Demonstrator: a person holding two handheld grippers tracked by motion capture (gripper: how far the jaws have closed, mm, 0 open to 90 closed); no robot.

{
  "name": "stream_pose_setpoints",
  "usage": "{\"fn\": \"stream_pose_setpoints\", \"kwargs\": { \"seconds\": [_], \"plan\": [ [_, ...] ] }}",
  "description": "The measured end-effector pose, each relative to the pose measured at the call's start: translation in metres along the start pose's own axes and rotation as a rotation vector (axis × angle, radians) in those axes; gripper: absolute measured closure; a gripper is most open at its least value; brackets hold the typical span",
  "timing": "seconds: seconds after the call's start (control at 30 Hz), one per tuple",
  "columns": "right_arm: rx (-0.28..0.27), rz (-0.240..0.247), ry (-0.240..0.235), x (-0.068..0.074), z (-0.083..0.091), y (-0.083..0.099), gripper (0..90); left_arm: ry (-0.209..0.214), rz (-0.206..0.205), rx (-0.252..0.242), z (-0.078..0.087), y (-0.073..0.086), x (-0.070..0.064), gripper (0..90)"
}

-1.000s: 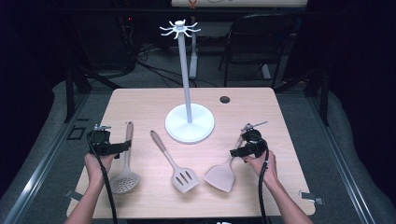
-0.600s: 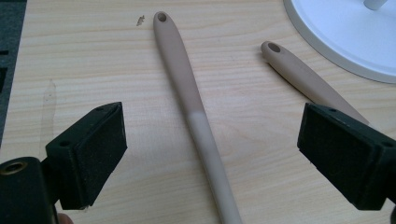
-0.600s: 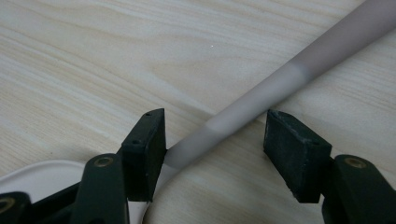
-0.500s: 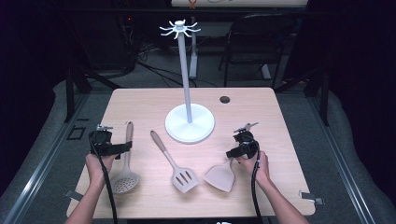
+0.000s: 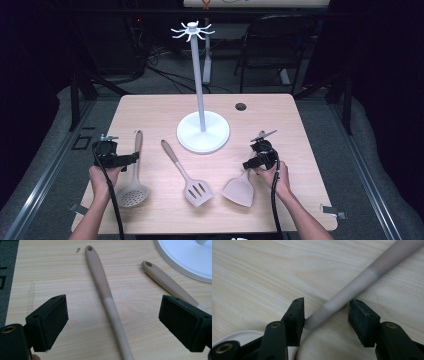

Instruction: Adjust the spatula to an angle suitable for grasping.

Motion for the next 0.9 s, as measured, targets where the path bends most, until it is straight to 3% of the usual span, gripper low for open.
{"fn": "stream_pose_setpoints", "kwargs": {
  "seconds": [0.2, 0.27, 0.5, 0.53, 0.7, 0.73, 0.77, 0.9],
  "plan": [
    [0.026, 0.006, -0.004, -0.001, 0.002, 0.001, 51.3, 0.0, -0.002, -0.001, 0.0, -0.001, 0.0, 8.9],
    [0.005, -0.003, 0.002, -0.001, 0.001, 0.0, 52.3, 0.001, -0.005, 0.003, -0.001, 0.0, 0.0, 8.9],
    [0.042, 0.045, -0.004, 0.0, 0.004, 0.002, 57.6, 0.003, -0.008, 0.005, 0.0, 0.0, 0.001, 9.1],
    [0.062, 0.063, 0.018, -0.002, 0.006, 0.003, 58.2, 0.005, -0.006, 0.003, 0.0, 0.0, 0.002, 9.1],
    [0.06, 0.053, -0.002, 0.0, 0.006, 0.005, 59.7, 0.006, -0.004, 0.004, 0.001, 0.0, 0.002, 9.2],
    [0.075, 0.072, 0.032, -0.005, 0.009, 0.006, 60.1, 0.006, -0.005, 0.003, 0.001, 0.0, 0.003, 9.3],
    [0.07, 0.057, 0.002, -0.002, 0.008, 0.007, 60.4, 0.006, -0.005, 0.002, 0.001, 0.0, 0.003, 9.3],
    [0.074, 0.054, 0.008, -0.004, 0.011, 0.009, 61.9, 0.009, -0.008, 0.005, 0.001, 0.0, 0.002, 9.3]
  ]
}}
Point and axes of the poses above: each handheld gripper's, and its own axes: z roughly backward along the jaws, y roughly out of its underside, x roughly to its left, the point moved 9 cm from there along -z, roughly forward along the jaws, and after that the axes turned 4 degrees about z, right-handed, at the moved point
